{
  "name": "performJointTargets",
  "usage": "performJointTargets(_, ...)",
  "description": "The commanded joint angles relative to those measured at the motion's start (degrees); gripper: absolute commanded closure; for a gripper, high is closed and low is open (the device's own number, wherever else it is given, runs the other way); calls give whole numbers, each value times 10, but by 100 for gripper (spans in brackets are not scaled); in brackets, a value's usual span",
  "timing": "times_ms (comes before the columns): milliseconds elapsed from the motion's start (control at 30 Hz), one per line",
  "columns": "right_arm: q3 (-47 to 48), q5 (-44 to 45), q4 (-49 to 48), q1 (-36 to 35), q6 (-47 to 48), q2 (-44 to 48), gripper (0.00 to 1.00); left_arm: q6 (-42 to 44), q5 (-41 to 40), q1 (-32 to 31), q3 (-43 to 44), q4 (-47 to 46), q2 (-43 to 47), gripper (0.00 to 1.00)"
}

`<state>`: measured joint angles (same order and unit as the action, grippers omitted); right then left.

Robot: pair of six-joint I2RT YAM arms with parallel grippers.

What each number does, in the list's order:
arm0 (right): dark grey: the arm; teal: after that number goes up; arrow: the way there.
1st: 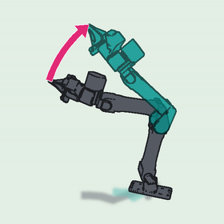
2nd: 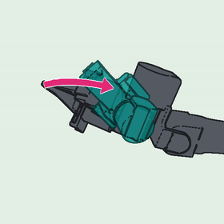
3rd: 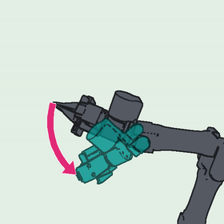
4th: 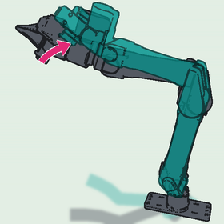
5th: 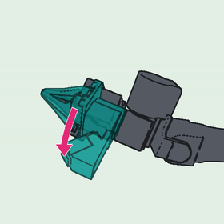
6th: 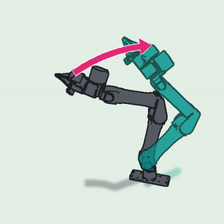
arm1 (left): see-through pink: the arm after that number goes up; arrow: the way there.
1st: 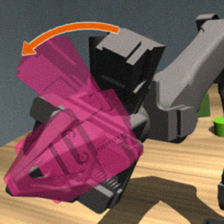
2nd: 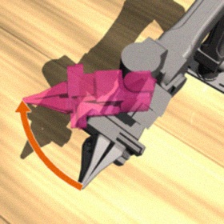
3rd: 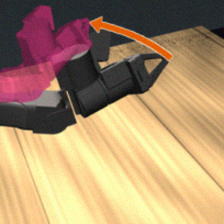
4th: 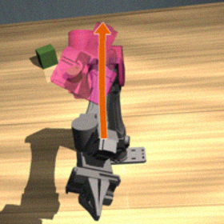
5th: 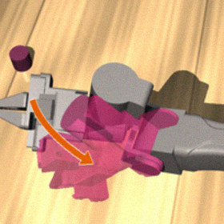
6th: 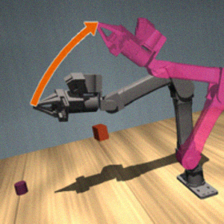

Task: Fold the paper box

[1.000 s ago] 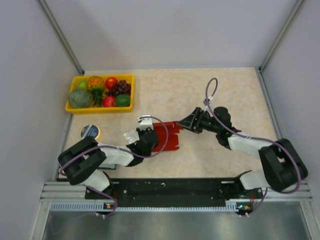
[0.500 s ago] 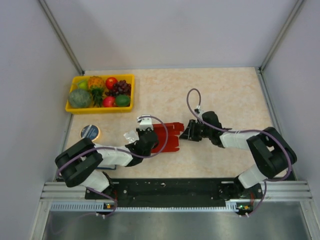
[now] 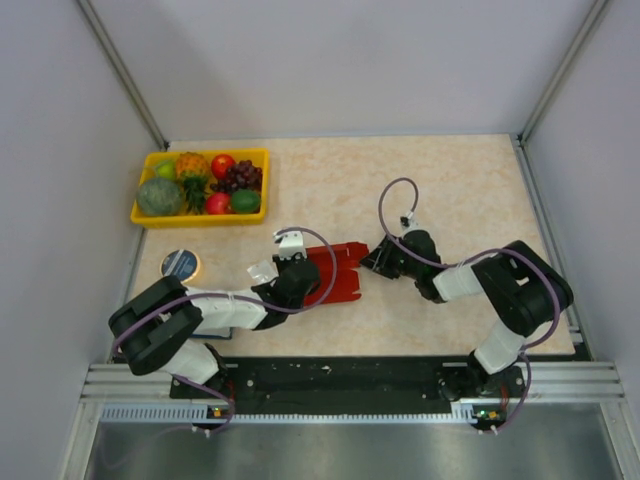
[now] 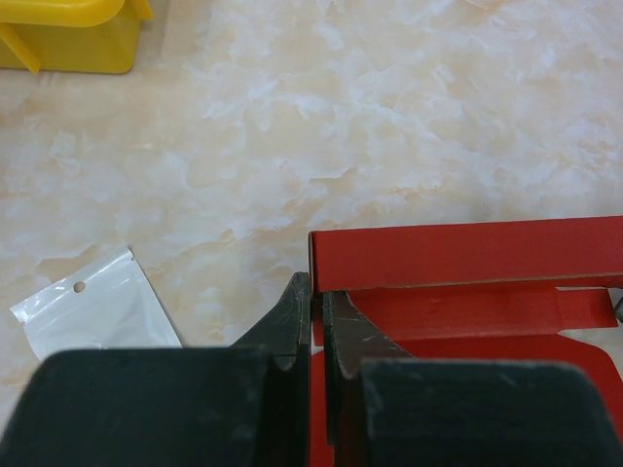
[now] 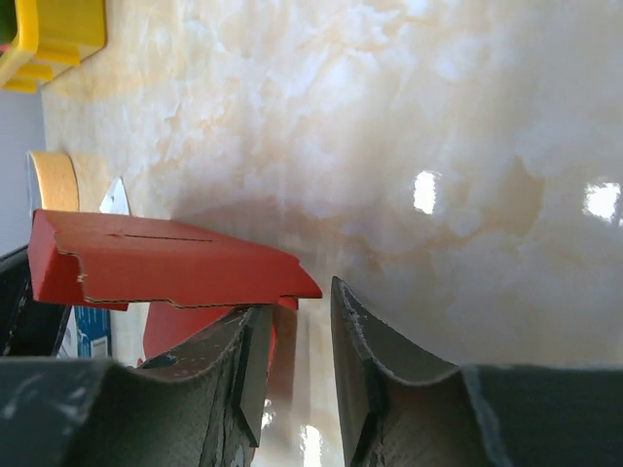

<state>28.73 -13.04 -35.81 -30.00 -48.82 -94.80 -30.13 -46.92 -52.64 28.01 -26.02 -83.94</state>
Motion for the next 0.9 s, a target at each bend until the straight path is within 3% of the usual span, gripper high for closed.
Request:
performJointTargets(0, -20, 28, -106, -7, -51, -20, 70, -41, -7, -3, 23, 52, 23, 100)
performJointTargets(333, -17, 28, -139, -24, -68, -41, 83, -59, -1, -3, 29, 60, 9, 100)
performJointTargets(533, 7, 44, -84, -40, -61, -35, 99, -48, -15, -10, 47, 68, -7, 100)
performJointTargets(867, 41, 200, 31, -135, 19, 14, 100, -27, -64, -51, 93, 90, -46, 100)
